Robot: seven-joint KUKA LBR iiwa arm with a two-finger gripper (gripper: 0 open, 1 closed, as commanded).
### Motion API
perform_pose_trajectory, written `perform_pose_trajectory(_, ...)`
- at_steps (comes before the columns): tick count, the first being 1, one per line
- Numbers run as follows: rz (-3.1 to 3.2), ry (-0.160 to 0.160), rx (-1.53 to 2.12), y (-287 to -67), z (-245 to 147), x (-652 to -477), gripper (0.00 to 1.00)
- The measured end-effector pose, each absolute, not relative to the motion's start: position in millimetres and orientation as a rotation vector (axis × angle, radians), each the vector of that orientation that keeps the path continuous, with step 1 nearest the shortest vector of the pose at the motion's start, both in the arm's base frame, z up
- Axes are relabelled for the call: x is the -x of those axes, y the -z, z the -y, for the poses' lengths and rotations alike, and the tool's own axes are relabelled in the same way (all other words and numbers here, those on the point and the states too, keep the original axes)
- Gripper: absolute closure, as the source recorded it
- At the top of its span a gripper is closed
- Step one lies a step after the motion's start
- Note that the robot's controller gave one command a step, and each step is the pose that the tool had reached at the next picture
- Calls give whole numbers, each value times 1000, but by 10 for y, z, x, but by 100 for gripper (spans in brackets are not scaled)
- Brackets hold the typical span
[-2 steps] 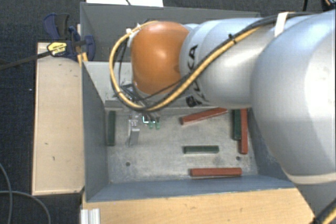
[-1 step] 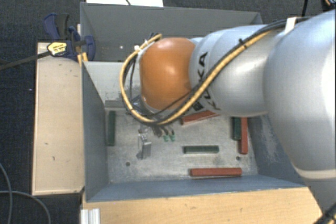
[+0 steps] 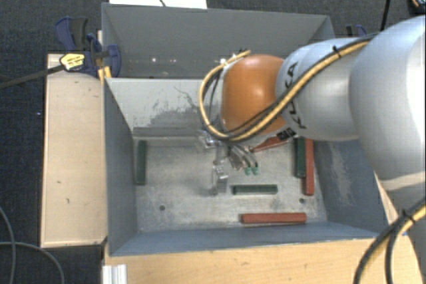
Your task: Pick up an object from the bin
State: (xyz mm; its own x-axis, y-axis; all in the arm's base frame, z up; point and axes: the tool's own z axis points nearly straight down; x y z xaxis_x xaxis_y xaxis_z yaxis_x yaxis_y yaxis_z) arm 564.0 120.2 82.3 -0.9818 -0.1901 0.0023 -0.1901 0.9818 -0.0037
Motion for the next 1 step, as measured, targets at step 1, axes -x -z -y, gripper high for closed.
perform_pose_trajectory(1, 3136, -3, -91, -693, -487, -5088, 0)
